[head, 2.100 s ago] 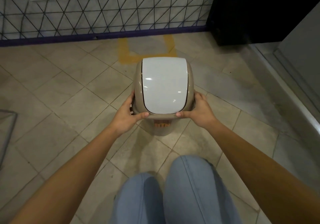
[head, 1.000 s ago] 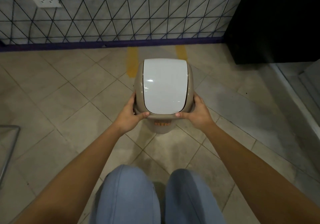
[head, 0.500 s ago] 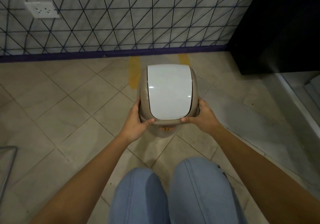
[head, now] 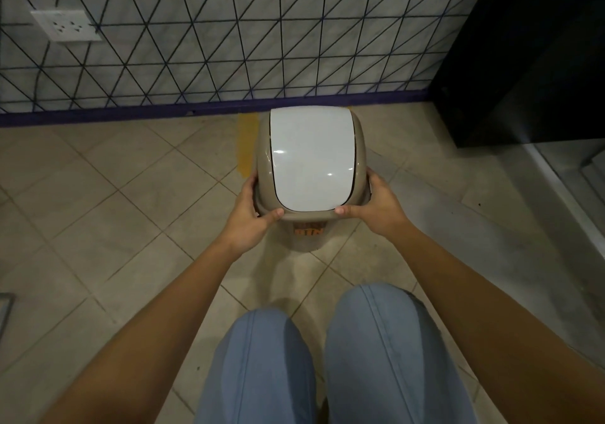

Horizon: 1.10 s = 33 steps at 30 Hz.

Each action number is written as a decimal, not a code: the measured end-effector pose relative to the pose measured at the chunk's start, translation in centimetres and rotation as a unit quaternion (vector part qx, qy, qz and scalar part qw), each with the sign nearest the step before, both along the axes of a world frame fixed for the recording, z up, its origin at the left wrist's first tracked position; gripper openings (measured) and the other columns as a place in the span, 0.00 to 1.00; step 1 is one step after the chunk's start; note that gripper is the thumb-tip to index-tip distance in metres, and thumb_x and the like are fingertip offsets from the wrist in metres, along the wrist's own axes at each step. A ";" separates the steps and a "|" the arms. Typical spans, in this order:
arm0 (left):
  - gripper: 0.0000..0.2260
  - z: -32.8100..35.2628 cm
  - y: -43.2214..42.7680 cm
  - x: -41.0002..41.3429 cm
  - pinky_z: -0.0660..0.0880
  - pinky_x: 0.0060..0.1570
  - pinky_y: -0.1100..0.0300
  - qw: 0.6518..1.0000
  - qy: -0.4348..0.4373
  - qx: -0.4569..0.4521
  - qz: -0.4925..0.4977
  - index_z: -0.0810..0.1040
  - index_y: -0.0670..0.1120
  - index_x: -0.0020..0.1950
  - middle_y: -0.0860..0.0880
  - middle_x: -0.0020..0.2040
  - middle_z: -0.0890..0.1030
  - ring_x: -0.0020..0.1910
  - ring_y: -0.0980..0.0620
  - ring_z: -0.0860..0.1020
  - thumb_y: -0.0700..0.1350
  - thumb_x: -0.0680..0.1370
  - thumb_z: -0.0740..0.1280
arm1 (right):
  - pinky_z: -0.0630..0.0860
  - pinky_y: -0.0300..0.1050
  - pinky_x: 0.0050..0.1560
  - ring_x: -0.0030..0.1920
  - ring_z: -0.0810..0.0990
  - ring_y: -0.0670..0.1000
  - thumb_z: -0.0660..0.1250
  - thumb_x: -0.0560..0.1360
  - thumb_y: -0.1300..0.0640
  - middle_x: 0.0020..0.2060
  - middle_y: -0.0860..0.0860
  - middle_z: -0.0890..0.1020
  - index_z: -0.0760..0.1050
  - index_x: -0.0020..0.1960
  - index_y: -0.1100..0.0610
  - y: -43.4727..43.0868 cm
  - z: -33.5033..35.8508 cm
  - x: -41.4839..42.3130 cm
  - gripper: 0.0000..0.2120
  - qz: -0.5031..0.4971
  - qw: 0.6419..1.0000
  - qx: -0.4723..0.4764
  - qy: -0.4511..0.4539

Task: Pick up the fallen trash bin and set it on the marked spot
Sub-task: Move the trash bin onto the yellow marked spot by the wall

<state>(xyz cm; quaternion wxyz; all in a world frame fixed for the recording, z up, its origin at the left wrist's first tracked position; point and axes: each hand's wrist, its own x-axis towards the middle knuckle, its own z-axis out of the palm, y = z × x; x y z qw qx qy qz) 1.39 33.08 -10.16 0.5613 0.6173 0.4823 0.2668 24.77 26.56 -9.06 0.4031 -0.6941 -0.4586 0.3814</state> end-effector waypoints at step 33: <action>0.58 1.6 6.2 4.6 0.62 0.69 0.49 0.980 0.117 0.157 0.010 0.40 0.52 0.76 0.48 0.76 0.55 0.73 0.50 0.57 0.49 0.60 0.80 | 0.56 0.52 0.71 0.74 0.53 0.53 0.79 0.60 0.57 0.75 0.54 0.52 0.36 0.75 0.51 6.4 1.0 2.7 0.61 0.066 0.983 0.024 -0.170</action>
